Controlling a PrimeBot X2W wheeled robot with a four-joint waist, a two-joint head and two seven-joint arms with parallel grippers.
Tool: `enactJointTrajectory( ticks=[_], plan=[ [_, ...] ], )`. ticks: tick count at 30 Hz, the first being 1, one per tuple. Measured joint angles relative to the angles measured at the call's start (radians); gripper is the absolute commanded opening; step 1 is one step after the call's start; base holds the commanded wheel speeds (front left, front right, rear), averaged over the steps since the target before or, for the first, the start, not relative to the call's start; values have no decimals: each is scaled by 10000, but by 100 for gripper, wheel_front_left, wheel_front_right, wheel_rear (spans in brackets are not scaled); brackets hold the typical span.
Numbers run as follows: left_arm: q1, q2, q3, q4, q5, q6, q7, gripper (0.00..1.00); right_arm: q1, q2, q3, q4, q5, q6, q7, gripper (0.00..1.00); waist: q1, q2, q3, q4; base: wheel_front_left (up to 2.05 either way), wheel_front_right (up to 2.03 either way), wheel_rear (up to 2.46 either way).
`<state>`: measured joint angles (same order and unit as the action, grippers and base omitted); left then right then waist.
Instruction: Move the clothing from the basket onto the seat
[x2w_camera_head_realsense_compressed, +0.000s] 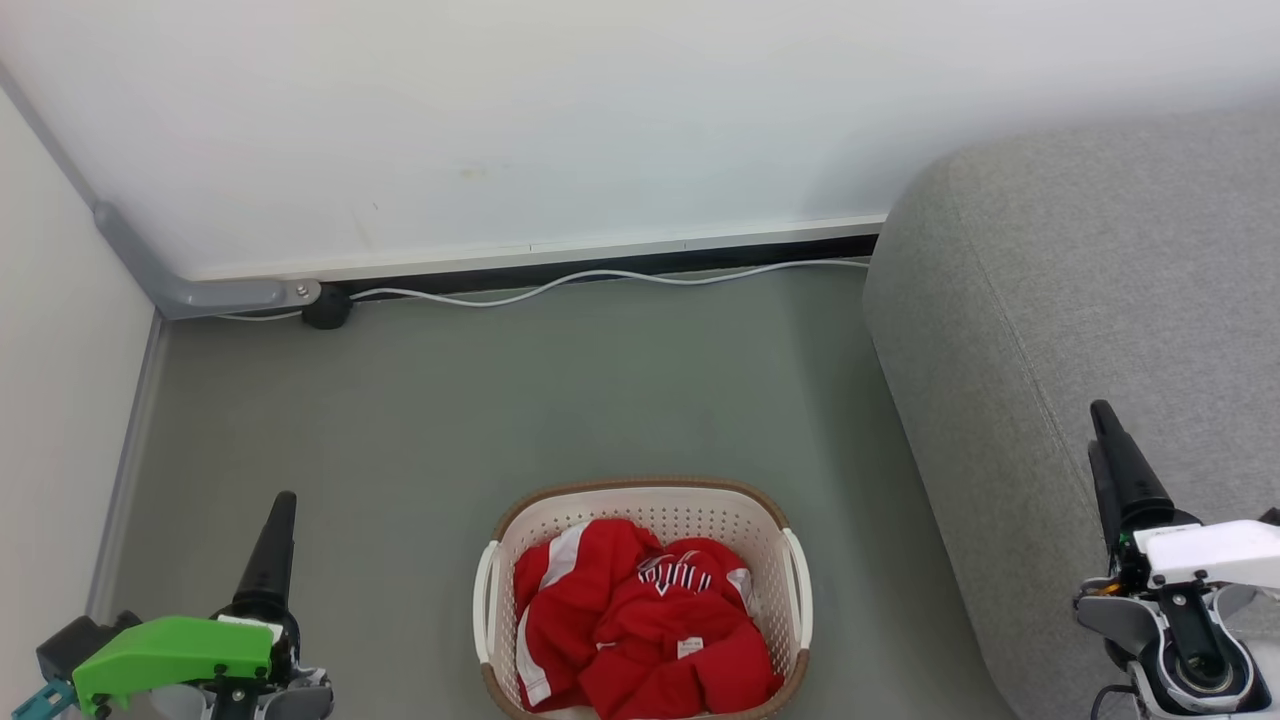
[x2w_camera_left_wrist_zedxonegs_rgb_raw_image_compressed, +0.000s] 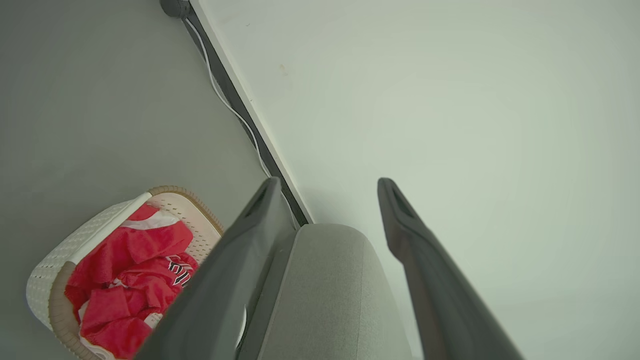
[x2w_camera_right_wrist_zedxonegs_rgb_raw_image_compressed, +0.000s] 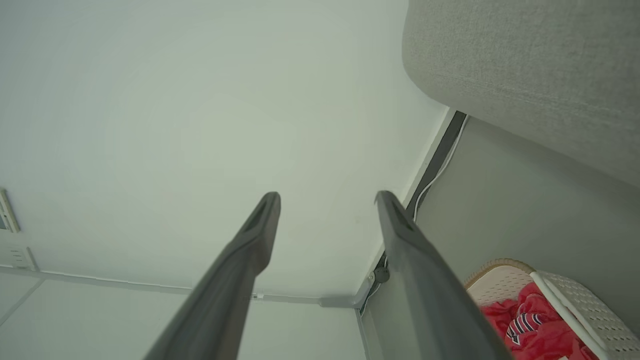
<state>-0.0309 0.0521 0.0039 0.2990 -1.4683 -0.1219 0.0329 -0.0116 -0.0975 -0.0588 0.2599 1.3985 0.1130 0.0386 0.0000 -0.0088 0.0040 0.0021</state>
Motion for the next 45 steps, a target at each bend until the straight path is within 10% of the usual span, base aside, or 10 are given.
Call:
enactJointTrajectory(
  ticks=[45],
  plan=[
    [213, 63, -1047, -826, 6579, 606, -1498, 100, 241, -905, 2451, -688, -6707, -1060, -1480, 100, 0, 0, -46, -77, 0, 0, 0]
  ],
)
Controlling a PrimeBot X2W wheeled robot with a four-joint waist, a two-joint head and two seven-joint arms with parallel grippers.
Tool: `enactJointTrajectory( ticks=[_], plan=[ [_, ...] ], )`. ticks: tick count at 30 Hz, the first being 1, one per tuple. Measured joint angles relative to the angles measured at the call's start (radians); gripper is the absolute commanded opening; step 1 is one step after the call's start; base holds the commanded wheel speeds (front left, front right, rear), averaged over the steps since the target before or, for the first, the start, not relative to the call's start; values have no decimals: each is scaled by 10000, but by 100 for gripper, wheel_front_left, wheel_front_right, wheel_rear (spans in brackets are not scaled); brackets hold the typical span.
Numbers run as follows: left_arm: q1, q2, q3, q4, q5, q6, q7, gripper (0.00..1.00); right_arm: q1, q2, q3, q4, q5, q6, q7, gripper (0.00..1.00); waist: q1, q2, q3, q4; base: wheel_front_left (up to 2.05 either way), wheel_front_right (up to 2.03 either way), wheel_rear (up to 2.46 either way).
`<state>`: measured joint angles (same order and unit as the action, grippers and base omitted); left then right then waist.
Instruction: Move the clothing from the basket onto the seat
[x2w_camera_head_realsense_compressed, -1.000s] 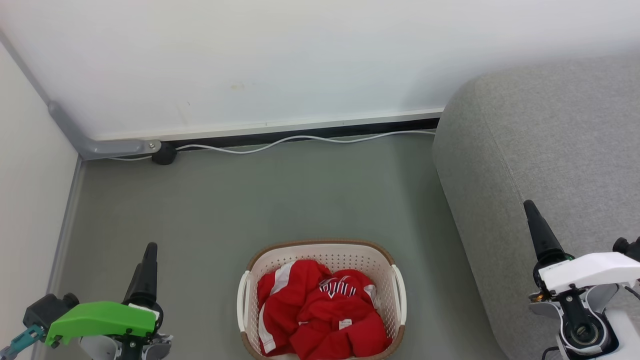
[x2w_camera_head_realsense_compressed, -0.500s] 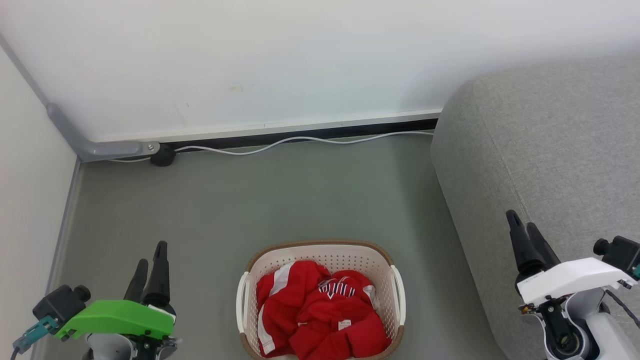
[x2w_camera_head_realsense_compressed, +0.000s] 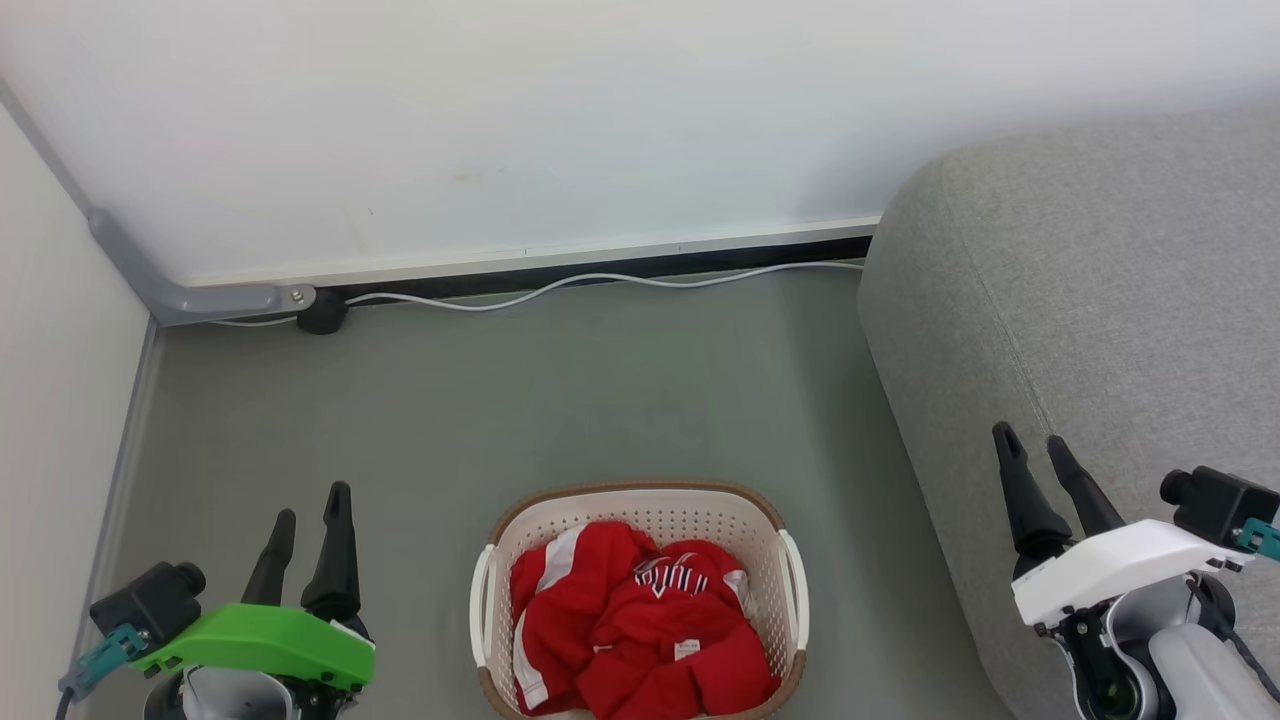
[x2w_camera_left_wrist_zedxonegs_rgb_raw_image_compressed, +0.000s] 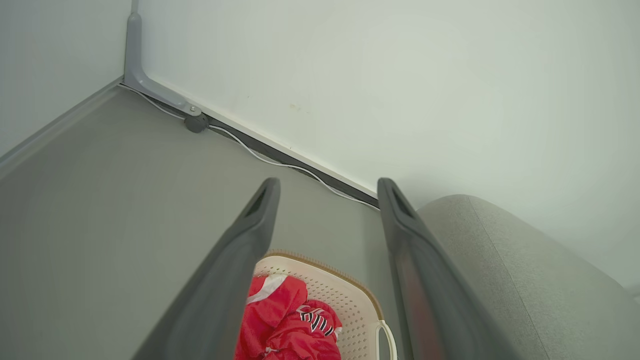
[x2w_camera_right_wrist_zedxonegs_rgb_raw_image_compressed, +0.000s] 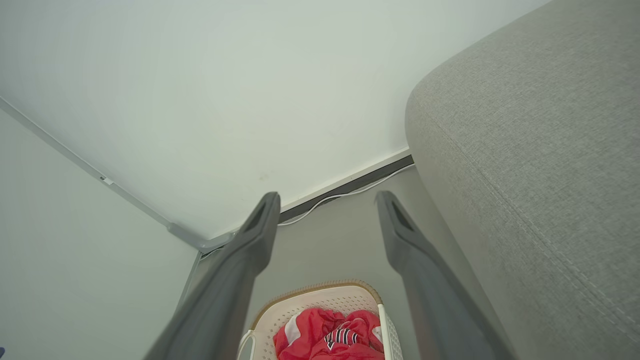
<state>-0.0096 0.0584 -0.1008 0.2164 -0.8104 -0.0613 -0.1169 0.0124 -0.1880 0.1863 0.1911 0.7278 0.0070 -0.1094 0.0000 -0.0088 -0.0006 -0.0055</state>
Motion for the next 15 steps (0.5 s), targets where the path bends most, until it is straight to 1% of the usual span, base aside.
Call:
enactJointTrajectory(
  ticks=[5, 15],
  plan=[
    [97, 0, -46, -84, 961, 13, -182, 100, 26, -81, 207, -105, -719, -81, -226, 100, 0, 0, 15, -34, 0, 0, 0],
    [164, -4, -182, -290, 2322, 13, -529, 100, 187, -178, 403, -196, -1718, -104, -577, 100, -1, 0, 27, -101, 0, 0, 0]
  ],
)
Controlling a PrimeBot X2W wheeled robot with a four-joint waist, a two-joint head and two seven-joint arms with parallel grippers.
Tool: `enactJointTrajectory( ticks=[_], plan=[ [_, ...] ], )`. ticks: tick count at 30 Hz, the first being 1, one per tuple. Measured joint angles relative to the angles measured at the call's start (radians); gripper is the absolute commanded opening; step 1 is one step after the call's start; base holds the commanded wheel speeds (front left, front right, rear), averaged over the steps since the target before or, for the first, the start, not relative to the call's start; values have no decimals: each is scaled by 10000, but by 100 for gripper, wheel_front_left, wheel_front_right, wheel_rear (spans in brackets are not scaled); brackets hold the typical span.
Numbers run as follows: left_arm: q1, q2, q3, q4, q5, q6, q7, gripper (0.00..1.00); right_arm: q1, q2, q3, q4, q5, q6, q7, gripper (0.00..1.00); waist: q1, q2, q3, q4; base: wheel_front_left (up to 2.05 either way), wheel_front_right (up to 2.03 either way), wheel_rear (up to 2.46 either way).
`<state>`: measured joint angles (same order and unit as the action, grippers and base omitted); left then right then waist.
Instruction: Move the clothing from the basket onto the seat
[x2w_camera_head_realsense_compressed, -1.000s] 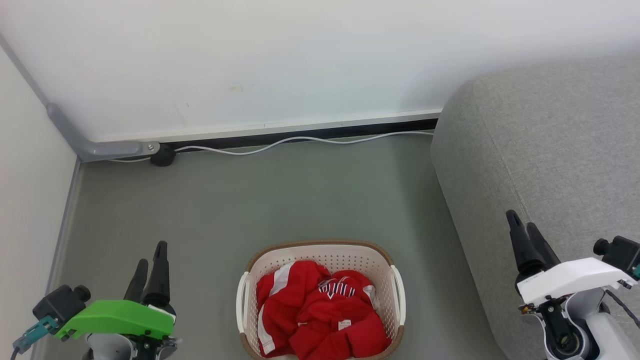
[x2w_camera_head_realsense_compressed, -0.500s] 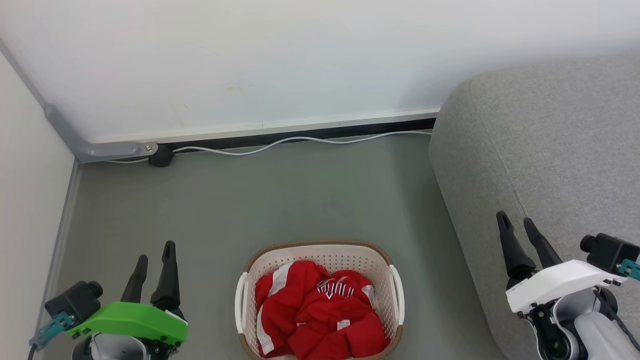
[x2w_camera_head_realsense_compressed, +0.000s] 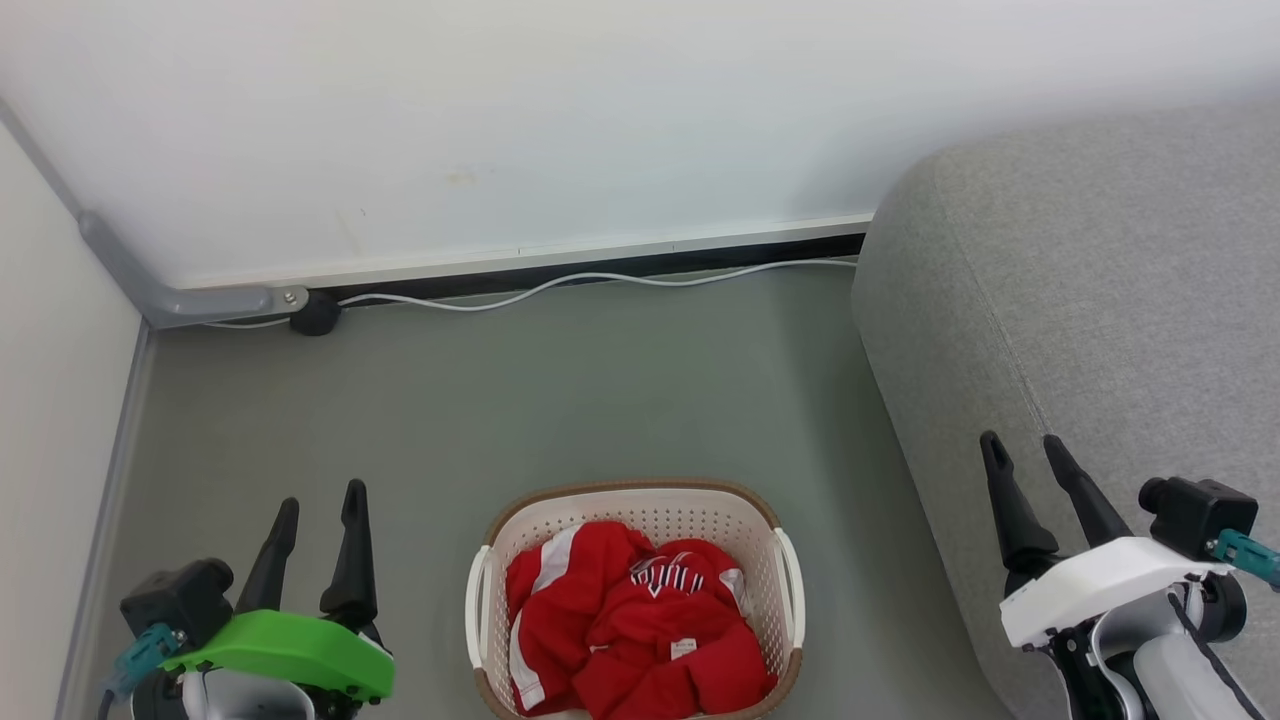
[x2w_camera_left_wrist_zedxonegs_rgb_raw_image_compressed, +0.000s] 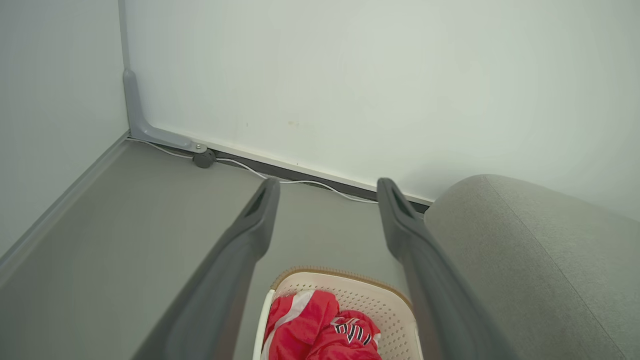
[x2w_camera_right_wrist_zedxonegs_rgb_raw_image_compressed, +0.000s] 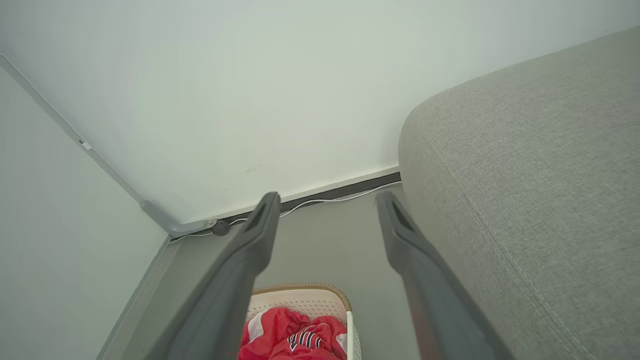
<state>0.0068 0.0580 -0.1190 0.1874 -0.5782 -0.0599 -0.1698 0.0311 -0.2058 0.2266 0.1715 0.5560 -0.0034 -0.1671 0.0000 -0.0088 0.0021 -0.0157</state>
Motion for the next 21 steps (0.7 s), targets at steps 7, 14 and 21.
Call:
enactJointTrajectory(
  ticks=[7, 14, 21],
  plan=[
    [42, -2, -21, -79, 1011, 0, -226, 100, 50, -140, 117, -84, -869, -73, -251, 100, 0, 0, 11, -35, 0, 0, 0],
    [162, -13, -100, -176, 1841, -2, -431, 100, 147, -174, 211, -194, -1576, -94, -441, 100, 0, 0, 15, -65, 0, 0, 0],
    [221, -33, -125, -272, 2677, -4, -702, 100, 193, -307, 364, -313, -2523, -163, -665, 100, 1, 0, 27, -100, 0, 0, 0]
  ],
)
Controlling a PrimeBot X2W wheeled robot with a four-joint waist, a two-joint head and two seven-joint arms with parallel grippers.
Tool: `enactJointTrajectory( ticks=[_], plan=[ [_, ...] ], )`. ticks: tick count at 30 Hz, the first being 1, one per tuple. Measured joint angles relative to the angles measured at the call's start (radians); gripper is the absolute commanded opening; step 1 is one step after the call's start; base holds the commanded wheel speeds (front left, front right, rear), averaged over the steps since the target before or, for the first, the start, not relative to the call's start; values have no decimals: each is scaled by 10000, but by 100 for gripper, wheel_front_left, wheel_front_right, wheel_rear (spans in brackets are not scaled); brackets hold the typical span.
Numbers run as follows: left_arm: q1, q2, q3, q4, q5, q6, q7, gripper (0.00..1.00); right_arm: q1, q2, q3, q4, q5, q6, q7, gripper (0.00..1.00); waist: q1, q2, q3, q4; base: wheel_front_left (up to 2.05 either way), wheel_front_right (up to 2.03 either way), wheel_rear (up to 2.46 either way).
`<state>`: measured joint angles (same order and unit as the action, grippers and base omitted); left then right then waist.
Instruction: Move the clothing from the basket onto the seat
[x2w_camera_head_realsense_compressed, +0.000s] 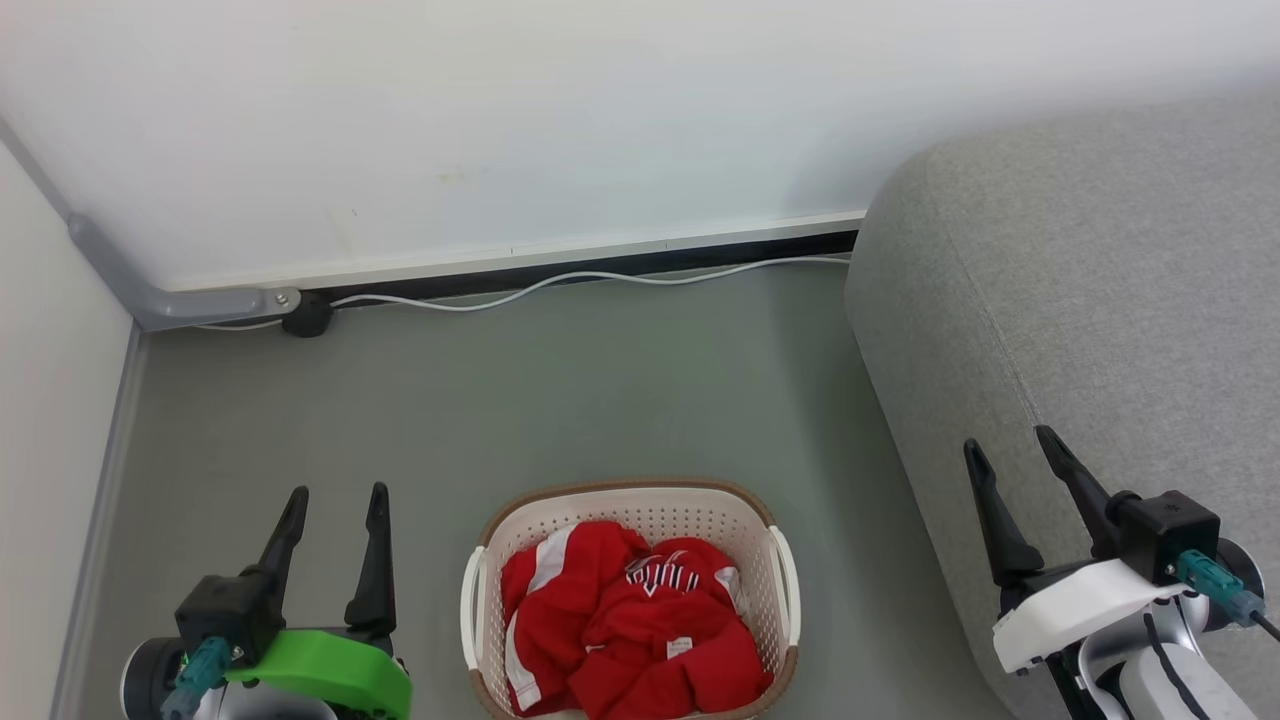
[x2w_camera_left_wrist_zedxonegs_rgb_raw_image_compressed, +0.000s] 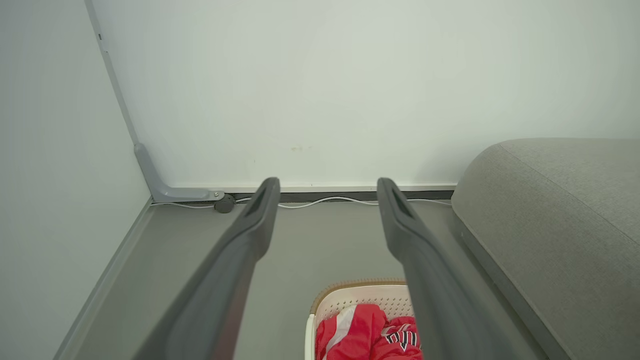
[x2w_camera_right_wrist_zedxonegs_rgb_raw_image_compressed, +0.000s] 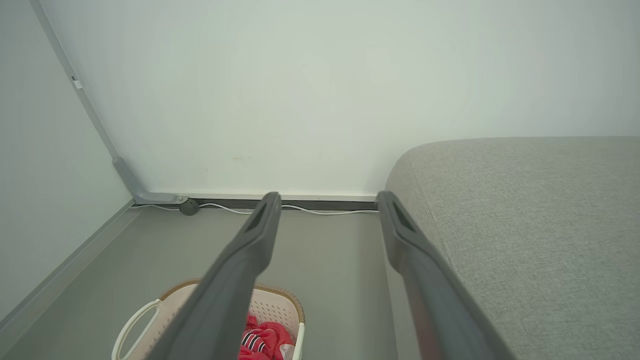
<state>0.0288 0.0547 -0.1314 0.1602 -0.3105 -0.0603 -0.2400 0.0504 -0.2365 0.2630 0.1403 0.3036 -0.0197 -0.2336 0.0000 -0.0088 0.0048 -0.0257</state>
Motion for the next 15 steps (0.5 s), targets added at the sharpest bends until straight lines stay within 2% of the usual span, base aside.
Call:
enactJointTrajectory(
  ticks=[3, 15],
  plan=[
    [17, -4, 0, -48, 424, -2, -84, 100, 1, -23, 17, -42, -316, -6, -140, 100, 0, 0, 10, -17, 0, 0, 0],
    [20, -25, 65, -61, 679, -100, -117, 100, 27, 10, -178, -38, -422, 17, -165, 100, 0, 0, 44, -62, 0, 0, 0]
  ],
)
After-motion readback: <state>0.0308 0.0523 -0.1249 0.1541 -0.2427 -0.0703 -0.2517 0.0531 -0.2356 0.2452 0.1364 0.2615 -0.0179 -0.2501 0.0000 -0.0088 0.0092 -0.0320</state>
